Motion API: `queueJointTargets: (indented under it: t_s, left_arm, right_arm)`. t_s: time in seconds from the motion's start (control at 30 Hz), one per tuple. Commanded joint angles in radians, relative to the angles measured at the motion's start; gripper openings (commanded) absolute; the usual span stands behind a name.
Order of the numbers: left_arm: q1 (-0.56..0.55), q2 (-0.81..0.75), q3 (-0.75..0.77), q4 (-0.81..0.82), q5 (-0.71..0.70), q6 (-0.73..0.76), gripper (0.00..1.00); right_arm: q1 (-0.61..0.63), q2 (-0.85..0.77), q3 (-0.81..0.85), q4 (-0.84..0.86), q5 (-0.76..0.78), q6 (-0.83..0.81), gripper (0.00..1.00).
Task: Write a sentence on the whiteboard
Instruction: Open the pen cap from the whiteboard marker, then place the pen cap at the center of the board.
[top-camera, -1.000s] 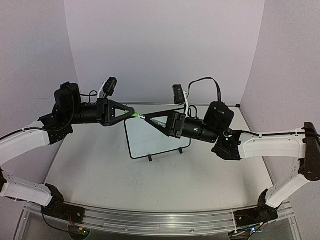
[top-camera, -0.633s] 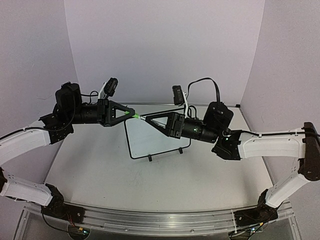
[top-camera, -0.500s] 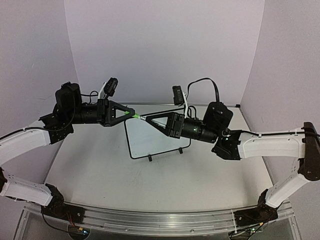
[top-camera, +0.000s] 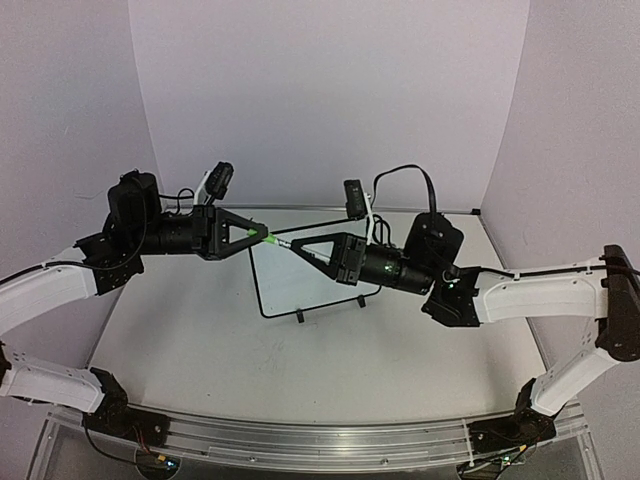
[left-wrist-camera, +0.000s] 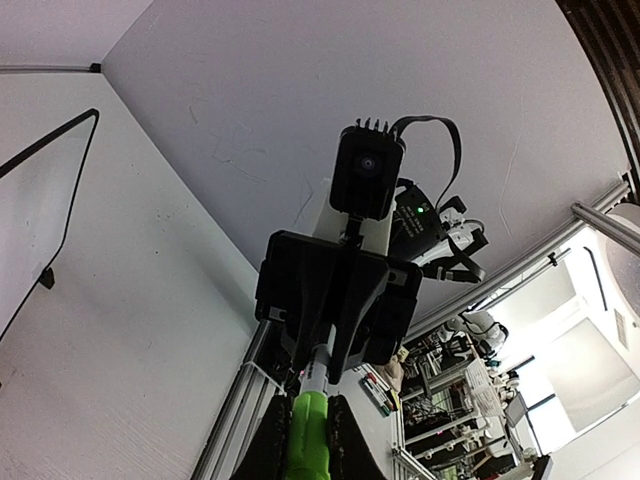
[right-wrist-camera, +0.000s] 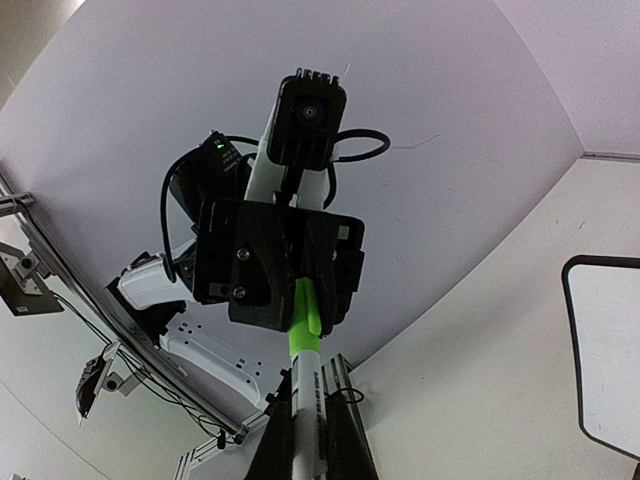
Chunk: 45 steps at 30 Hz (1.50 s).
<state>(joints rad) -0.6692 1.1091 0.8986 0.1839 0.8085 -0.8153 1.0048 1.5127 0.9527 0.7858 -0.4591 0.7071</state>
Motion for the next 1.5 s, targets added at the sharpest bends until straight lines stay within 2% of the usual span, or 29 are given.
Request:
queueJointTargets:
  t_s: [0.0,0.17,0.4,0.53,0.7,0.87,1.0,1.2,1.47]
  left_arm:
    - [0.008,-0.032,-0.023,-0.025,-0.135,0.008,0.00]
    - [0.025,-0.051,-0.014,-0.009,-0.178,0.007,0.00]
    - [0.147,-0.095,-0.029,0.012,-0.153,-0.047,0.00]
    - [0.193,-0.137,-0.030,-0.033,-0.146,-0.037,0.00]
    - [0.194,-0.183,-0.041,-0.236,-0.219,0.073,0.00]
    - [0.194,-0.207,-0.124,-0.485,-0.398,0.160,0.00]
    - [0.194,-0.163,-0.208,-0.550,-0.475,0.139,0.00]
    - [0.192,-0.051,-0.323,-0.429,-0.421,0.069,0.00]
    - [0.167,0.148,-0.313,-0.402,-0.405,0.098,0.00]
  right_arm:
    - [-0.001,-0.055,-0.049,0.080,0.096,0.007,0.00]
    - [-0.025,-0.108,-0.111,0.077,0.102,0.010,0.00]
    - [-0.111,-0.186,-0.190,0.071,0.042,0.057,0.00]
    - [-0.120,-0.253,-0.207,-0.016,0.045,0.027,0.00]
    - [-0.119,-0.346,-0.205,-0.186,0.080,-0.056,0.00]
    - [-0.118,-0.404,-0.189,-0.341,0.098,-0.138,0.00]
    - [-0.113,-0.402,-0.179,-0.393,0.102,-0.159,0.00]
    - [-0.099,-0.364,-0.157,-0.436,0.119,-0.190,0.00]
    - [-0.050,-0.305,-0.128,-0.483,0.189,-0.240,0.00]
